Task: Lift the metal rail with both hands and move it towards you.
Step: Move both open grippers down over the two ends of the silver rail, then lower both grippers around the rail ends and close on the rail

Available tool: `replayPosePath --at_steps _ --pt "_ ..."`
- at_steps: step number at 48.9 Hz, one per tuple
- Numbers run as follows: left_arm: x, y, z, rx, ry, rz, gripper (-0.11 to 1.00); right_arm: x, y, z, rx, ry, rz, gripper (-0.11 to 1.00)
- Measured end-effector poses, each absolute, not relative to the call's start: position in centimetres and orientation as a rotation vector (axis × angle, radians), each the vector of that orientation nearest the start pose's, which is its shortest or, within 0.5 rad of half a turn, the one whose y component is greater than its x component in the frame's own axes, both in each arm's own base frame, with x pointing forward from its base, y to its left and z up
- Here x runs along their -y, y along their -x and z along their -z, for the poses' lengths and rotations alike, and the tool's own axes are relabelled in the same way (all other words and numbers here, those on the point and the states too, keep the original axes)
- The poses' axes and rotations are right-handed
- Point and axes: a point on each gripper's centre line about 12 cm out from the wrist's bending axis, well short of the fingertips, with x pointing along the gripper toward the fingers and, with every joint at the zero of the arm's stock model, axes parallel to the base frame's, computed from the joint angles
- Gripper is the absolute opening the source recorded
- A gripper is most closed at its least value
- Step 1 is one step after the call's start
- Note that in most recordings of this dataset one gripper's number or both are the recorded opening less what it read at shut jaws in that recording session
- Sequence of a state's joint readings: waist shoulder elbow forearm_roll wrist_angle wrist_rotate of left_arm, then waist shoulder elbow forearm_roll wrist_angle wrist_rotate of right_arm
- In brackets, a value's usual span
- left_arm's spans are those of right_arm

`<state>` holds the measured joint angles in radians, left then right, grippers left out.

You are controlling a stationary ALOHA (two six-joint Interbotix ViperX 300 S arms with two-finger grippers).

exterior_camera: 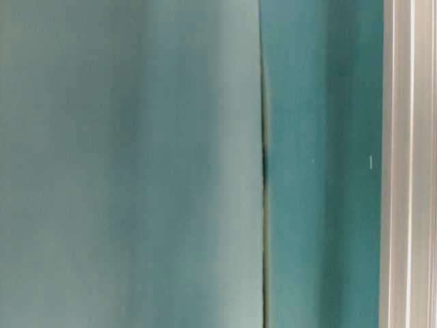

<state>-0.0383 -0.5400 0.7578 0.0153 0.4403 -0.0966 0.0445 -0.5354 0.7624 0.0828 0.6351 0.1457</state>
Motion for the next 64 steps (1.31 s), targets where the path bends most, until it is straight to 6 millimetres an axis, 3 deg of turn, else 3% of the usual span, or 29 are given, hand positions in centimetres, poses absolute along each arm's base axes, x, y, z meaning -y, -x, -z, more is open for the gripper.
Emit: replayPosePath --at_steps 8,21,32,48,57,64 --pt "1.1 -29.5 -27.6 -0.743 0.064 -0.001 -0.05 -2.6 -28.3 -24.7 -1.036 -0.201 0.003 -0.01" --pt "1.6 -30.4 -25.5 -0.990 0.061 -0.007 -0.05 -3.6 -29.8 -23.3 -1.272 -0.173 -0.004 -0.01" --pt "1.9 -30.6 -23.7 -1.171 0.055 -0.018 -0.06 -5.0 -30.7 -21.9 -1.345 -0.141 -0.030 -0.01" --pt "2.8 -31.2 -23.4 -1.200 0.081 -0.025 -0.06 -5.5 -30.8 -21.6 -1.354 -0.130 -0.041 0.02" --pt "3.1 -31.3 -23.4 -1.193 0.087 -0.025 -0.03 -5.5 -30.7 -21.5 -1.348 -0.132 -0.040 0.09" --pt "3.3 -31.3 -23.4 -1.192 0.095 -0.026 0.08 -5.5 -30.9 -21.3 -1.331 -0.135 -0.041 0.29"
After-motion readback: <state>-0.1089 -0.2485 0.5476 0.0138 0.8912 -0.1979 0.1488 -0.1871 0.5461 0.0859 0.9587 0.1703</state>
